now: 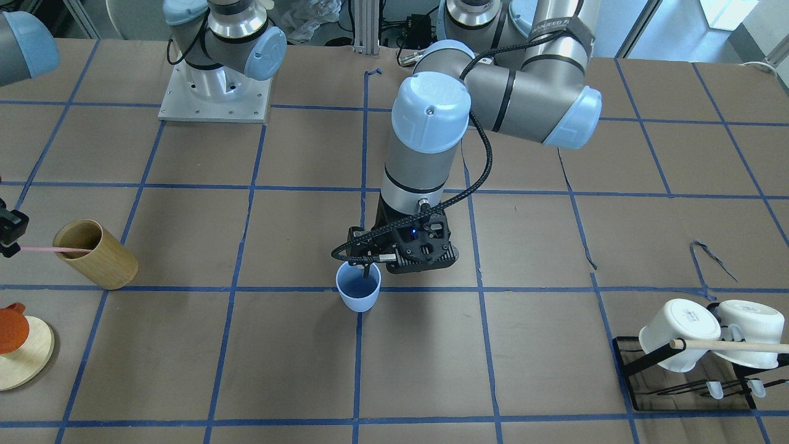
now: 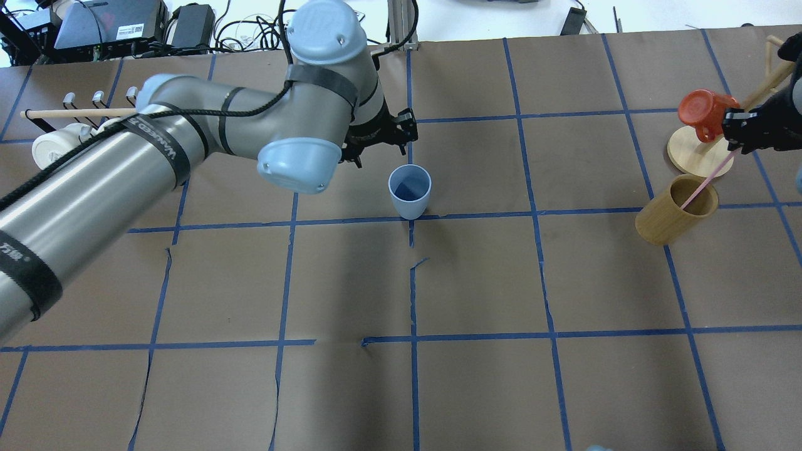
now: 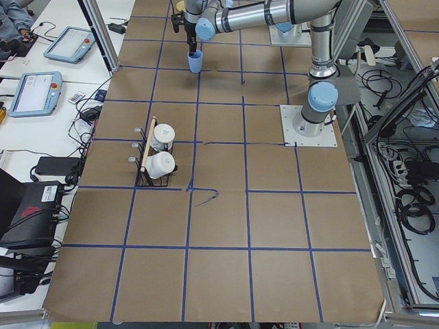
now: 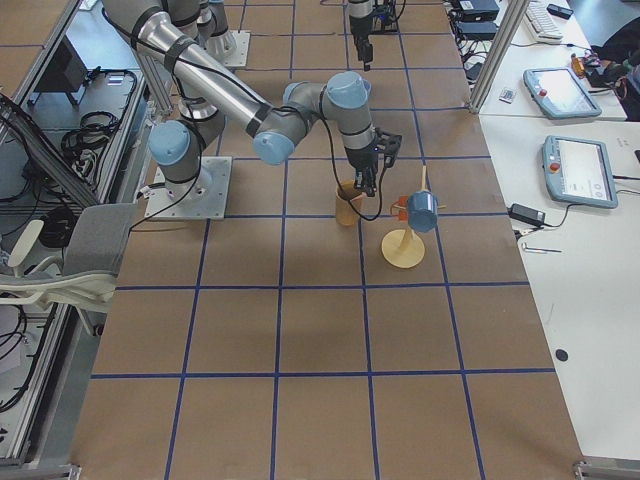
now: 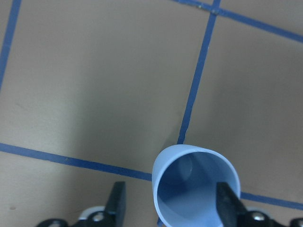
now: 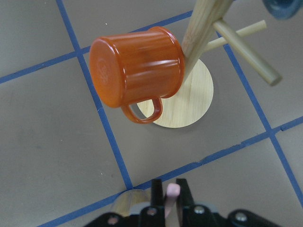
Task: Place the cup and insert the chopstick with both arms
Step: 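Release the cup and raise left arm while right gripper grasps pink chopstick, then pull the pink chopstick up out of the wooden holder with the right gripper, then carry the chopstick over the blue cup and lower it inside with the right gripper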
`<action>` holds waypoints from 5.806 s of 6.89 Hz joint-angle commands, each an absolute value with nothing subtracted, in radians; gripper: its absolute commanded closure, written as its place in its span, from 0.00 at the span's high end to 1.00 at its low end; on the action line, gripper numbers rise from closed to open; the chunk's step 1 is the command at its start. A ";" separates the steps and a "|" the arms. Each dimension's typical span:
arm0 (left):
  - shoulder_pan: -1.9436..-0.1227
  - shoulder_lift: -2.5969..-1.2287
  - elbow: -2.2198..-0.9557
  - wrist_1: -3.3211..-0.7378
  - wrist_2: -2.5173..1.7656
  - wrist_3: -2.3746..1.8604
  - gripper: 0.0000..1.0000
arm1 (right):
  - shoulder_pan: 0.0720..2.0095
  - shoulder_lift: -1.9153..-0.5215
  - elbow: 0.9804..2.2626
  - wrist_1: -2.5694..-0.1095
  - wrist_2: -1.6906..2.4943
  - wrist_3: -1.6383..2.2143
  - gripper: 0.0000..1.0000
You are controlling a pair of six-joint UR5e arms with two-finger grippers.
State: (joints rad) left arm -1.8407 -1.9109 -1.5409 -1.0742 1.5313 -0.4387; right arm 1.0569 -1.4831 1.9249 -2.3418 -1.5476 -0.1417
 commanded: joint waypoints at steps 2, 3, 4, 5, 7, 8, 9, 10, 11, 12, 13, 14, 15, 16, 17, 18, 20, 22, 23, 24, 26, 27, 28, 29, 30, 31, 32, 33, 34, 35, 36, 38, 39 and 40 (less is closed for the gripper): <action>-1.595 -1.762 -1.473 -1.359 1.532 0.050 1.00 | 1.057 -1.486 1.899 -2.329 -1.530 -0.129 0.06; -1.530 -1.693 -1.477 -1.450 1.539 0.133 1.00 | 1.057 -1.491 1.899 -2.329 -1.513 -0.127 0.06; -1.529 -1.628 -1.486 -1.491 1.546 0.133 1.00 | 1.058 -1.491 1.899 -2.329 -1.488 -0.124 0.03; -1.532 -1.600 -1.512 -1.493 1.545 0.130 1.00 | 1.058 -1.491 1.901 -2.329 -1.448 -0.123 0.00; -1.531 -1.572 -1.554 -1.489 1.543 0.114 1.00 | 1.058 -1.491 1.901 -2.329 -1.431 -0.121 0.00; -1.531 -1.562 -1.575 -1.486 1.526 0.107 1.00 | 1.058 -1.493 1.899 -2.329 -1.428 -0.117 0.00; -1.525 -1.563 -1.569 -1.477 1.526 0.107 1.00 | 1.057 -1.497 1.895 -2.306 -1.428 -0.109 0.00; -1.522 -1.563 -1.568 -1.474 1.529 0.110 1.00 | 1.057 -1.508 1.884 -2.274 -1.428 -0.107 0.00; -1.522 -1.562 -1.569 -1.471 1.535 0.106 1.00 | 1.057 -1.523 1.875 -2.237 -1.428 -0.100 0.00; -1.522 -1.559 -1.583 -1.471 1.534 0.100 1.00 | 1.057 -1.538 1.867 -2.196 -1.430 -0.100 0.00; -1.522 -1.560 -1.580 -1.471 1.531 0.097 1.00 | 1.057 -1.566 1.862 -2.151 -1.439 -0.100 0.00; -1.522 -1.560 -1.583 -1.471 1.531 0.097 1.00 | 1.057 -1.597 1.849 -2.084 -1.446 -0.100 0.00; -1.522 -1.560 -1.583 -1.471 1.529 0.097 1.00 | 1.055 -1.620 1.827 -2.007 -1.453 -0.100 0.00; -1.522 -1.562 -1.583 -1.471 1.529 0.097 1.00 | 1.055 -1.627 1.781 -1.941 -1.494 -0.100 0.00; -1.522 -1.560 -1.583 -1.471 1.528 0.097 1.00 | 1.057 -1.634 1.699 -1.840 -1.503 -0.100 0.00; -1.522 -1.562 -1.583 -1.471 1.528 0.097 1.00 | 1.058 -1.632 1.613 -1.763 -1.502 -0.101 0.00; -1.519 -1.563 -1.583 -1.471 1.528 0.100 1.00 | 1.069 -1.637 1.501 -1.674 -1.488 -0.101 0.00; -1.519 -1.560 -1.582 -1.473 1.531 0.100 1.00 | 1.188 -1.628 1.459 -1.686 -1.486 -0.082 0.00; -1.520 -1.560 -1.583 -1.473 1.529 0.100 1.00 | 1.254 -1.621 1.460 -1.741 -1.485 0.048 0.00; -1.520 -1.560 -1.583 -1.473 1.531 0.100 1.00 | 1.343 -1.597 1.462 -1.802 -1.488 0.114 0.00; -1.522 -1.562 -1.582 -1.473 1.534 0.100 1.00 | 1.539 -1.510 1.460 -2.010 -1.575 0.250 0.00; -1.520 -1.560 -1.582 -1.473 1.535 0.100 1.00 | 1.636 -1.470 1.460 -2.082 -1.642 0.279 0.00; -1.522 -1.562 -1.582 -1.473 1.536 0.100 1.00 | 1.740 -1.432 1.460 -2.129 -1.719 0.364 0.00; -1.522 -1.562 -1.582 -1.473 1.534 0.097 1.00 | 1.834 -1.392 1.460 -2.170 -1.782 0.443 0.00; -1.520 -1.562 -1.583 -1.473 1.534 0.100 1.00 | 1.912 -1.361 1.460 -2.174 -1.820 0.475 0.00; -1.520 -1.562 -1.583 -1.473 1.532 0.097 1.00 | 1.963 -1.332 1.462 -2.210 -1.865 0.488 0.00; -1.519 -1.562 -1.583 -1.473 1.529 0.100 1.00 | 1.986 -1.292 1.463 -2.279 -1.871 0.564 0.00; -1.519 -1.562 -1.583 -1.473 1.528 0.100 1.00 | 1.994 -1.284 1.469 -2.302 -1.873 0.577 0.00; -1.517 -1.562 -1.583 -1.473 1.528 0.100 1.00 | 1.996 -1.282 1.480 -2.303 -1.871 0.633 0.00; -1.517 -1.562 -1.585 -1.473 1.528 0.100 1.00 | 2.000 -1.284 1.495 -2.301 -1.871 0.661 0.00; -1.519 -1.562 -1.585 -1.473 1.528 0.100 1.00 | 2.005 -1.287 1.506 -2.298 -1.874 0.664 0.00; -1.514 -1.562 -1.583 -1.473 1.528 0.101 1.00 | 2.005 -1.289 1.537 -2.296 -1.904 0.666 0.00; -1.514 -1.562 -1.583 -1.473 1.528 0.101 1.00 | 2.005 -1.290 1.545 -2.299 -1.904 0.678 0.00; -1.513 -1.563 -1.579 -1.473 1.526 0.100 1.00 | 2.006 -1.292 1.545 -2.299 -1.902 0.698 0.00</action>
